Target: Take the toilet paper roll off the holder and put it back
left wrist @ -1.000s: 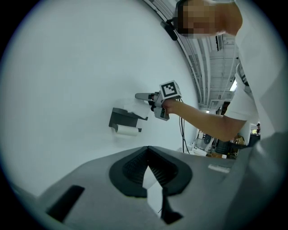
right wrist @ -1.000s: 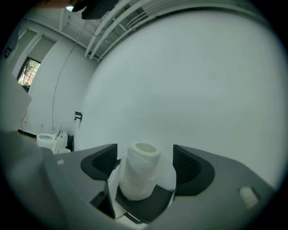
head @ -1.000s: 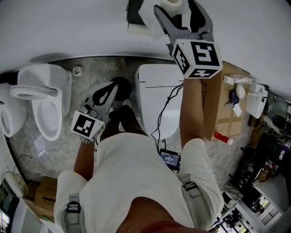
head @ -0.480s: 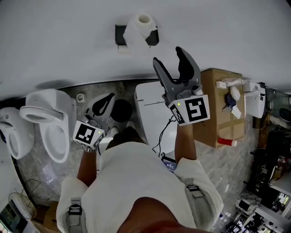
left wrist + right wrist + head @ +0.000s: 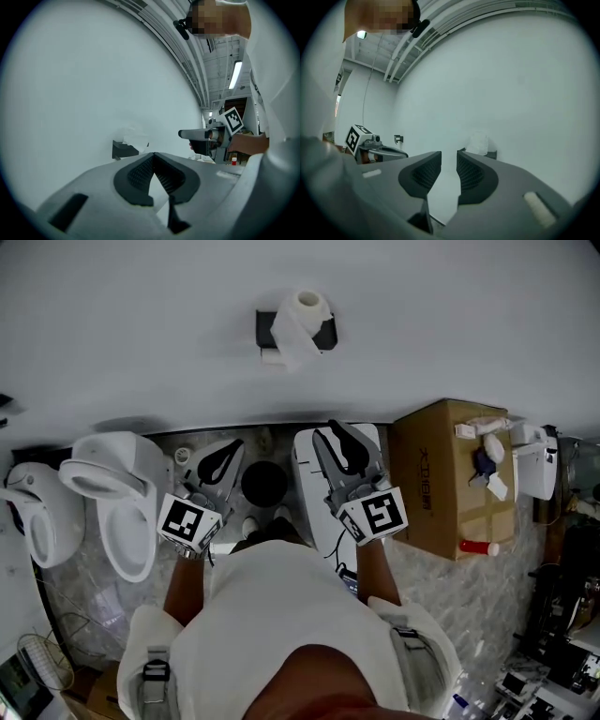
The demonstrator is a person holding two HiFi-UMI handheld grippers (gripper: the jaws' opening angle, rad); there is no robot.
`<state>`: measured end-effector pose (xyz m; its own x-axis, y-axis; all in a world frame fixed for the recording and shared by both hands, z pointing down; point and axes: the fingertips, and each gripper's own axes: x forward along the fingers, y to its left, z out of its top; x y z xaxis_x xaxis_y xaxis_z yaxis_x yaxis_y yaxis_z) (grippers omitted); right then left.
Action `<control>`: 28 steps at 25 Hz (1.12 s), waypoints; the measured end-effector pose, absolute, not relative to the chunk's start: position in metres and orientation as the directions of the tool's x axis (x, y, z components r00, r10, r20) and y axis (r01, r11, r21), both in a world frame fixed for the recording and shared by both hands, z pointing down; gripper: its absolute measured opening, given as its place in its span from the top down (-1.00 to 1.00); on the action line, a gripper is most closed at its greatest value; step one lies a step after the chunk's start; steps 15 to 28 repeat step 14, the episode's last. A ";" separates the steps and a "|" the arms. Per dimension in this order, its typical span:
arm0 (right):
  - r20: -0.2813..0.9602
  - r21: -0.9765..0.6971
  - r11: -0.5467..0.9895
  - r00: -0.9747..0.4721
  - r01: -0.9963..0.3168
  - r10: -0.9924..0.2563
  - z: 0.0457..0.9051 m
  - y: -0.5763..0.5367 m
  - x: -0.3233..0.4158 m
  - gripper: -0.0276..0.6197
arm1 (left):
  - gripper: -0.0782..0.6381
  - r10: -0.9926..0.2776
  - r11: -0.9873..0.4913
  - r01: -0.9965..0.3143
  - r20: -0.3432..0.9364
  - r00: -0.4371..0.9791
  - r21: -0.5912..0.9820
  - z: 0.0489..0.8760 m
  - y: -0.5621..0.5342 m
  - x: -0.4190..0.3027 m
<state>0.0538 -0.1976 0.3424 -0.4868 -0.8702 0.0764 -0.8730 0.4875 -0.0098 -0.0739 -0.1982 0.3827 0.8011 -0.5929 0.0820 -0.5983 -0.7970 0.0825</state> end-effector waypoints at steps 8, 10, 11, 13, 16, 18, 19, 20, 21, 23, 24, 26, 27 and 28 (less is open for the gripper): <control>0.073 -0.011 0.535 -0.534 -0.845 -0.842 0.344 -0.189 0.040 0.87 | 0.79 -0.575 -0.812 -0.579 0.070 0.815 0.071 0.374 -0.189 -0.071; 0.078 0.016 0.565 -0.562 -0.825 -0.823 0.343 -0.186 0.032 0.88 | 0.79 -0.573 -0.814 -0.577 0.068 0.817 0.071 0.373 -0.187 -0.070; 0.079 0.024 0.574 -0.571 -0.818 -0.817 0.343 -0.184 0.028 0.88 | 0.79 -0.572 -0.814 -0.576 0.064 0.817 0.070 0.372 -0.186 -0.070; 0.079 0.028 0.583 -0.580 -0.812 -0.811 0.343 -0.183 0.025 0.88 | 0.79 -0.571 -0.816 -0.573 0.056 0.819 0.069 0.369 -0.185 -0.069; 0.079 0.028 0.586 -0.582 -0.810 -0.809 0.343 -0.182 0.024 0.88 | 0.79 -0.570 -0.817 -0.572 0.051 0.820 0.068 0.367 -0.185 -0.068; 0.079 0.028 0.586 -0.582 -0.810 -0.809 0.343 -0.182 0.024 0.88 | 0.79 -0.570 -0.817 -0.572 0.051 0.820 0.068 0.367 -0.185 -0.068; 0.079 0.028 0.586 -0.582 -0.810 -0.809 0.343 -0.182 0.024 0.88 | 0.79 -0.570 -0.817 -0.572 0.051 0.820 0.068 0.367 -0.185 -0.068; 0.079 0.028 0.586 -0.582 -0.810 -0.809 0.343 -0.182 0.024 0.88 | 0.79 -0.570 -0.817 -0.572 0.051 0.820 0.068 0.367 -0.185 -0.068; 0.079 0.028 0.586 -0.582 -0.810 -0.809 0.343 -0.182 0.024 0.88 | 0.79 -0.570 -0.817 -0.572 0.051 0.820 0.068 0.367 -0.185 -0.068; 0.079 0.028 0.586 -0.582 -0.810 -0.809 0.343 -0.182 0.024 0.88 | 0.79 -0.570 -0.817 -0.572 0.051 0.820 0.068 0.367 -0.185 -0.068; 0.079 0.028 0.586 -0.582 -0.810 -0.809 0.343 -0.182 0.024 0.88 | 0.79 -0.570 -0.817 -0.572 0.051 0.820 0.068 0.367 -0.185 -0.068; 0.079 0.028 0.586 -0.582 -0.810 -0.809 0.343 -0.182 0.024 0.88 | 0.79 -0.570 -0.817 -0.572 0.051 0.820 0.068 0.367 -0.185 -0.068; 0.079 0.028 0.586 -0.582 -0.810 -0.809 0.343 -0.182 0.024 0.88 | 0.79 -0.570 -0.817 -0.572 0.051 0.820 0.068 0.367 -0.185 -0.068; 0.079 0.028 0.586 -0.582 -0.810 -0.809 0.343 -0.182 0.024 0.88 | 0.79 -0.570 -0.817 -0.572 0.051 0.820 0.068 0.367 -0.185 -0.068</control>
